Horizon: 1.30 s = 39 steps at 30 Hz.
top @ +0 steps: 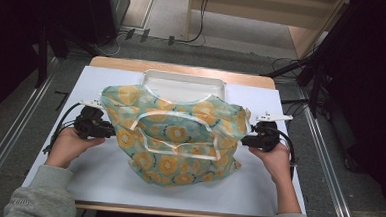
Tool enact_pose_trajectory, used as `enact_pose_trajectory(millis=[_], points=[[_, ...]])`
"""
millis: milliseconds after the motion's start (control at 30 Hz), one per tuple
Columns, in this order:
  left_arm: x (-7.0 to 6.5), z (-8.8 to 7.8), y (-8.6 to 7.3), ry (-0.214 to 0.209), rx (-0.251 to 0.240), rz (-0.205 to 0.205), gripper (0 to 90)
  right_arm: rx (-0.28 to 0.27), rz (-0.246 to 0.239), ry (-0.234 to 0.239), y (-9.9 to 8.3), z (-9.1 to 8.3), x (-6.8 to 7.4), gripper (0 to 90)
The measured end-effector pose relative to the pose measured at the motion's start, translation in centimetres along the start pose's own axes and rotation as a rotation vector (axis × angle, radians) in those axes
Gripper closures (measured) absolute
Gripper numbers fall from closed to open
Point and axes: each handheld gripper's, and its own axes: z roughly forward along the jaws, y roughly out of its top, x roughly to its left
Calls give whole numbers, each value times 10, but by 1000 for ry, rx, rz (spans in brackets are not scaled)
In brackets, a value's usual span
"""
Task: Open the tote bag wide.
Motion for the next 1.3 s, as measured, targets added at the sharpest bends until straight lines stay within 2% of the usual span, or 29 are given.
enact_pose_trajectory(millis=[33,100,167,267,567,700,1000,1100,1200,1300], points=[[0,0,0,0,0,0,591,-3,-1,17,0,0,0,421],[-3,0,2,18,0,45,584,2,-8,24,0,-2,-1,444],[-4,1,2,27,1,60,546,-2,-10,34,0,-3,0,465],[-2,3,2,15,5,47,521,-4,-16,51,0,-4,1,479],[-2,1,1,16,1,55,521,8,-21,71,1,-4,2,502],[-2,-1,0,18,-7,50,517,10,-25,73,2,-3,3,501],[-4,-2,-3,19,9,27,527,15,-32,72,5,-1,2,506],[-7,-3,-4,19,3,42,521,15,-35,79,5,-1,2,506],[-7,-1,-4,12,10,40,507,17,-38,80,6,0,3,507],[-6,-1,-6,23,11,44,480,23,-46,87,7,1,3,507]])
